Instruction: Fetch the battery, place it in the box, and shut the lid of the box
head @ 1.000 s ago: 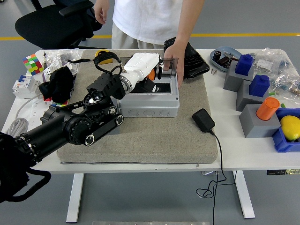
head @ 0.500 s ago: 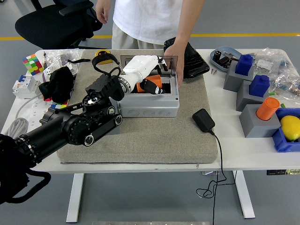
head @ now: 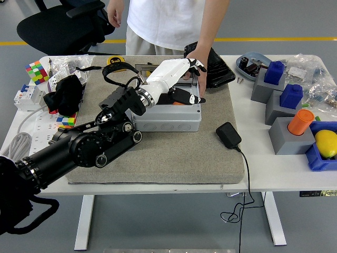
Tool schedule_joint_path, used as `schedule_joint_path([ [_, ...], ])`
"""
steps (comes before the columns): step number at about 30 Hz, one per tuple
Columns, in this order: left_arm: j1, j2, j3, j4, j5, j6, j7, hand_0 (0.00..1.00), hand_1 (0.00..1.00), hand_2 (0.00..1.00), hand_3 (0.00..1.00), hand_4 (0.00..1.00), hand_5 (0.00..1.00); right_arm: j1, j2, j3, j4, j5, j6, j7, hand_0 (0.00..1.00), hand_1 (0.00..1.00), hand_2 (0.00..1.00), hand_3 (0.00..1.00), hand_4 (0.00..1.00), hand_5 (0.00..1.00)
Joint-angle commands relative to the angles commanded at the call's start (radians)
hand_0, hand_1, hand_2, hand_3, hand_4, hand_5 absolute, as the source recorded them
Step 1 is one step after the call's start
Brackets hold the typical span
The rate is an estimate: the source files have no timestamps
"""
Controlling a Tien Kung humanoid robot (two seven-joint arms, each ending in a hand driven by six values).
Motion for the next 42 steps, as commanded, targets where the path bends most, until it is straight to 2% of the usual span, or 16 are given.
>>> schedule_joint_path([
  [2, 0.002, 0.000, -0.023, -0.017, -0.008, 0.015, -0.026, 0.307, 0.438, 0.449, 0.583, 0.998, 0.361, 0.000, 0.000, 0.001, 0.000, 0.000, 0.000, 0.000, 0.579, 0.631, 0.659, 0.557, 0.955, 0.490],
  [3, 0.003, 0.000, -0.034, -0.020, -0.005, 0.019, -0.030, 0.389, 0.538, 0.519, 0.587, 0.998, 0.409, 0.001, 0.001, 0.002, 0.000, -0.001, 0.000, 0.000, 0.579, 0.631, 0.659, 0.557, 0.955, 0.489],
  [8, 0.001, 0.000, -0.114, 0.004, 0.041, 0.015, 0.008, 0.389, 0.538, 0.519, 0.587, 0.998, 0.409, 0.003, 0.002, 0.003, 0.001, -0.003, -0.001, 0.001, 0.579, 0.631, 0.659, 0.557, 0.955, 0.489],
  [9, 0.000, 0.000, -0.124, 0.011, 0.048, 0.011, 0.019, 0.730, 0.777, 0.750, 0.771, 0.998, 0.437, 0.003, 0.002, 0.003, 0.001, -0.003, -0.001, 0.001, 0.580, 0.631, 0.659, 0.557, 0.955, 0.490],
  [14, -0.005, 0.000, -0.162, 0.057, 0.077, -0.012, 0.065, 0.730, 0.777, 0.750, 0.771, 0.998, 0.437, 0.001, 0.001, 0.000, 0.001, 0.001, 0.000, 0.000, 0.580, 0.631, 0.659, 0.557, 0.955, 0.490],
  [15, -0.006, 0.000, -0.164, 0.062, 0.079, -0.014, 0.068, 0.763, 0.814, 0.809, 0.801, 0.998, 0.457, 0.001, 0.001, -0.001, 0.000, 0.002, 0.000, 0.000, 0.580, 0.632, 0.659, 0.558, 0.956, 0.488],
  [18, -0.007, 0.000, -0.175, 0.093, 0.087, -0.025, 0.086, 0.763, 0.814, 0.809, 0.801, 0.998, 0.457, 0.000, 0.001, -0.001, 0.000, 0.002, 0.000, -0.001, 0.580, 0.632, 0.659, 0.558, 0.956, 0.488],
  [20, -0.007, 0.000, -0.174, 0.106, 0.087, -0.030, 0.093, 0.763, 0.814, 0.809, 0.801, 0.998, 0.457, 0.001, 0.001, -0.002, 0.001, 0.001, 0.000, 0.000, 0.580, 0.632, 0.659, 0.558, 0.956, 0.488],
  [26, -0.002, 0.000, -0.129, 0.116, 0.071, -0.081, 0.164, 0.758, 0.832, 0.827, 0.802, 0.998, 0.492, 0.004, 0.002, -0.001, 0.002, -0.002, 0.001, 0.000, 0.581, 0.631, 0.659, 0.557, 0.956, 0.488],
  [27, -0.002, 0.000, -0.120, 0.113, 0.066, -0.087, 0.172, 0.700, 0.819, 0.810, 0.787, 0.998, 0.505, 0.004, 0.002, -0.002, 0.002, -0.001, 0.001, 0.000, 0.581, 0.631, 0.659, 0.557, 0.956, 0.489],
  [32, 0.007, 0.000, -0.075, 0.069, 0.066, -0.141, 0.242, 0.700, 0.819, 0.810, 0.787, 0.998, 0.505, 0.005, -0.002, -0.001, 0.001, -0.003, 0.001, 0.000, 0.581, 0.631, 0.659, 0.557, 0.956, 0.489],
  [33, 0.012, 0.000, -0.071, 0.050, 0.075, -0.158, 0.267, 0.646, 0.790, 0.768, 0.759, 0.998, 0.520, 0.004, -0.002, 0.000, 0.001, -0.003, 0.001, 0.000, 0.581, 0.632, 0.659, 0.557, 0.956, 0.489],
  [34, 0.017, 0.000, -0.070, 0.034, 0.077, -0.166, 0.279, 0.646, 0.790, 0.768, 0.759, 0.998, 0.520, 0.004, -0.002, 0.001, 0.001, -0.003, 0.001, 0.000, 0.581, 0.632, 0.659, 0.557, 0.956, 0.489],
  [38, 0.038, 0.000, -0.077, -0.033, 0.082, -0.189, 0.315, 0.646, 0.790, 0.768, 0.759, 0.998, 0.520, 0.002, -0.002, 0.003, 0.001, -0.005, 0.001, 0.000, 0.581, 0.632, 0.659, 0.557, 0.956, 0.489],
  [39, 0.043, 0.000, -0.078, -0.049, 0.083, -0.195, 0.324, 0.582, 0.758, 0.739, 0.757, 0.998, 0.525, 0.001, -0.002, 0.005, 0.001, -0.007, 0.001, 0.000, 0.580, 0.632, 0.659, 0.558, 0.957, 0.489],
  [42, 0.058, 0.000, -0.072, -0.090, 0.078, -0.210, 0.343, 0.582, 0.758, 0.739, 0.757, 0.998, 0.525, 0.001, -0.002, 0.006, 0.001, -0.009, 0.001, 0.000, 0.580, 0.632, 0.659, 0.558, 0.957, 0.489],
])
